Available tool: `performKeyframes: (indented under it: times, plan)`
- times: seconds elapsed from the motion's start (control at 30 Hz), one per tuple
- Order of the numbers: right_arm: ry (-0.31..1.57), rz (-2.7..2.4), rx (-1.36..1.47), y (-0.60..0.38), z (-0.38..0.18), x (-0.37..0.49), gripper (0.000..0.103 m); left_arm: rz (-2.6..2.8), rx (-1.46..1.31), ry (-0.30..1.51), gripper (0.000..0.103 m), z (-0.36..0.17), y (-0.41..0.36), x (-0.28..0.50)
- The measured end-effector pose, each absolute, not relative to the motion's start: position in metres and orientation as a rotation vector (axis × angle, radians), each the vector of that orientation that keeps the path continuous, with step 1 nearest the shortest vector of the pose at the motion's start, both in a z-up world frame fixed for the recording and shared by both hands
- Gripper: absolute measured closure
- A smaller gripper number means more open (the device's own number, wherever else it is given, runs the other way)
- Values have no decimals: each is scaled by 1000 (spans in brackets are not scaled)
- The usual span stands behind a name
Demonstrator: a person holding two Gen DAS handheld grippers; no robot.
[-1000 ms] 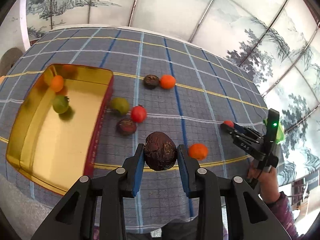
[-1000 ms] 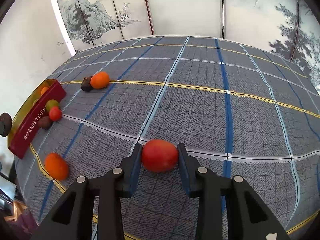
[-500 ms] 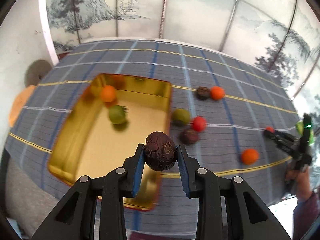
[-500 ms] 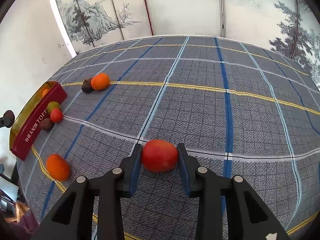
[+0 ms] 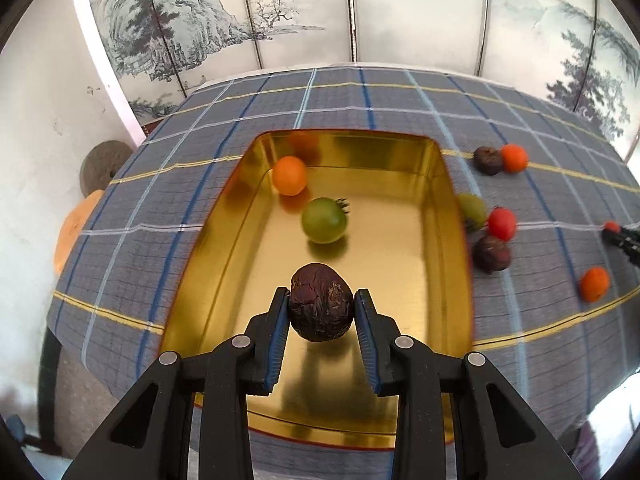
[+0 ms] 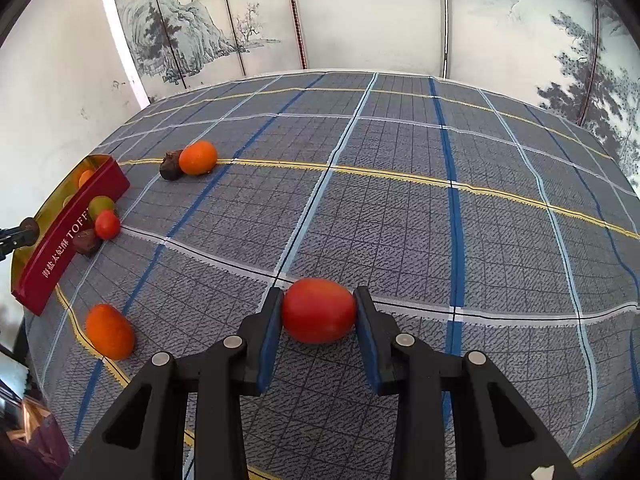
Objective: Organize fruits
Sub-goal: 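Carry the dark brown fruit into the tin and open the left tool while the right tool holds the tomato, then carry the red tomato into the tin and open the right tool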
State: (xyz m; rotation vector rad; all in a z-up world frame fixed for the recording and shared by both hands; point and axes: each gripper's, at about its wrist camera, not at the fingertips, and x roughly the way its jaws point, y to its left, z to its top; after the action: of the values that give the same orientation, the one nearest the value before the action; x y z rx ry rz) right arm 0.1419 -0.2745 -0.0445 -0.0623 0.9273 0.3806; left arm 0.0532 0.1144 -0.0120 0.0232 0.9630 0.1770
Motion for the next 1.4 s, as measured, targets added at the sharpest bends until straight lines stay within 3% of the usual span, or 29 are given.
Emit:
performKeyframes:
  times: [1.1, 1.4]
  plan:
    - [924, 366, -88, -271, -45, 140, 70, 208, 145, 1018, 69, -46, 163, 84]
    - [924, 366, -87, -271, -45, 140, 70, 196, 139, 1008, 53, -40, 161, 83]
